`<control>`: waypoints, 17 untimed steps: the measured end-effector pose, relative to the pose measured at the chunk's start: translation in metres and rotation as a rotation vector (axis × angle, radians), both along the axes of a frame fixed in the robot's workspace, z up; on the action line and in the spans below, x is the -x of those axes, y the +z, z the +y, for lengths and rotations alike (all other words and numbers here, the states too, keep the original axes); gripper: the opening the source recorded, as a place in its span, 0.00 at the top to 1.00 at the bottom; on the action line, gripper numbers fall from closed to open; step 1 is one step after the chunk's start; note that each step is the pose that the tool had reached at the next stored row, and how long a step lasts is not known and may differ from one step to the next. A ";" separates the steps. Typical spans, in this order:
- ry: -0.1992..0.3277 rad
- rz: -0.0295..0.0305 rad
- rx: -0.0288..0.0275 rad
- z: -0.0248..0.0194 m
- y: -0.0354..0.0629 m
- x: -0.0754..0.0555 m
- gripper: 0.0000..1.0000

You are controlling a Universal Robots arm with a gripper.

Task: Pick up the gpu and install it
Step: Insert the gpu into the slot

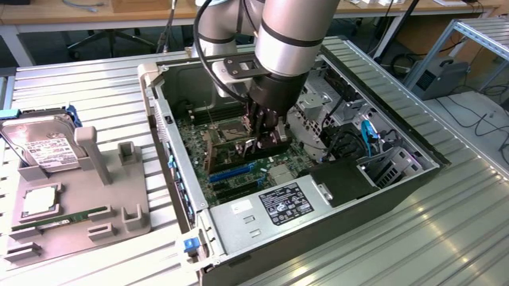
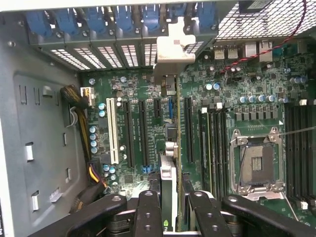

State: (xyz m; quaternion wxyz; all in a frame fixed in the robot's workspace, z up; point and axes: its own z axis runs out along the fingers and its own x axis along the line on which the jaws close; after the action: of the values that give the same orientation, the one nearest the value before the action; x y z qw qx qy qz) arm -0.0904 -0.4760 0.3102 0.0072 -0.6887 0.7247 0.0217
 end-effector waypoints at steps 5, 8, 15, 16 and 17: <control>0.032 0.0000 0.0002 0.0028 -0.0015 0.000 0.73; 0.038 0.0001 0.0005 0.0066 -0.0028 0.000 0.73; 0.050 0.0003 0.0161 0.0137 -0.0077 0.001 0.73; 0.050 0.0005 0.0211 0.0148 -0.0084 0.001 0.73; 0.051 0.0007 0.0277 0.0174 -0.0096 0.001 0.73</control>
State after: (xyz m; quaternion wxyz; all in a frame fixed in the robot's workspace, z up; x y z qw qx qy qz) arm -0.0917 -0.4585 0.3005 -0.0031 -0.7070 0.7071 0.0121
